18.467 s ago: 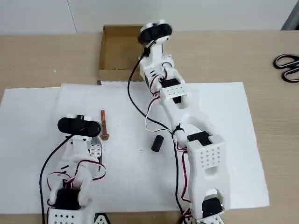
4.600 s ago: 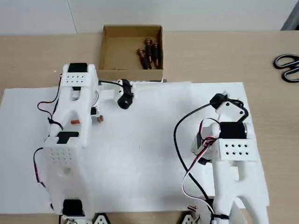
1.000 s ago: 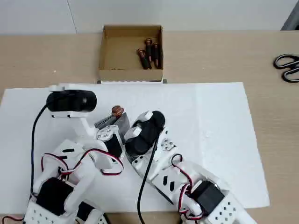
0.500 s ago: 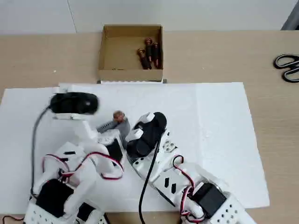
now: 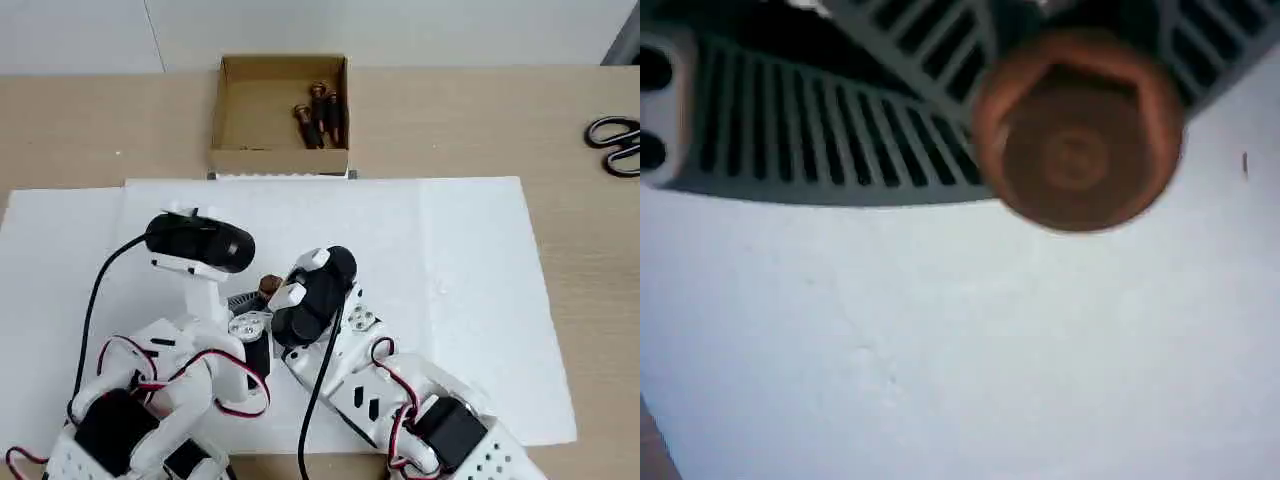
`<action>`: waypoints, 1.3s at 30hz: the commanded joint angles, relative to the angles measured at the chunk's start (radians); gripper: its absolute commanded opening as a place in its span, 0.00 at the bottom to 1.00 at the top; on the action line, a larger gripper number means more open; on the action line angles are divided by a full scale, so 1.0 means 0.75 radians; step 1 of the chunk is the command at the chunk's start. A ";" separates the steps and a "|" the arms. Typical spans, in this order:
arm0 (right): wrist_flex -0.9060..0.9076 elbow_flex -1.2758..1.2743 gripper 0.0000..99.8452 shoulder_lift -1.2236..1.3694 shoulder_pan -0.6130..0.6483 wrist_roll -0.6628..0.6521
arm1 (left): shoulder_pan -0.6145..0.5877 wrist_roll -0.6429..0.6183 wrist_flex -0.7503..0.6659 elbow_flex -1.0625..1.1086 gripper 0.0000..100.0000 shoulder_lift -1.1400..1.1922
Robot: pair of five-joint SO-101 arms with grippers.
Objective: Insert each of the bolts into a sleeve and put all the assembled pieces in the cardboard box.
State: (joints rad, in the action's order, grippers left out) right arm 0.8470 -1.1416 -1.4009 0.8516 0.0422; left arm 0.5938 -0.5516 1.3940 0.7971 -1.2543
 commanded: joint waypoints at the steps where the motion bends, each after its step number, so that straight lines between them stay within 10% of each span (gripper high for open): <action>1: -0.026 0.049 0.00 -0.040 -0.007 -0.008 | 0.057 0.006 0.049 0.038 0.00 0.002; 12: -0.026 0.047 0.00 -0.032 -0.009 -0.008 | 0.055 0.008 0.106 0.034 0.28 0.002; 25: -0.026 0.006 0.00 -0.038 -0.009 -0.008 | -0.245 0.340 0.106 -0.163 0.27 0.012; 33: -0.026 0.004 0.00 -0.032 -0.089 -0.008 | -0.505 0.493 0.104 -0.167 0.01 0.004; 39: -0.026 -0.018 0.00 -0.030 -0.148 -0.008 | -0.612 0.493 0.090 -0.118 0.01 0.004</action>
State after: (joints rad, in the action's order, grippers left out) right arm 0.8408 -1.1554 -1.4131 0.7656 0.0437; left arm 0.1626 -0.1834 1.4722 0.7050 -1.2436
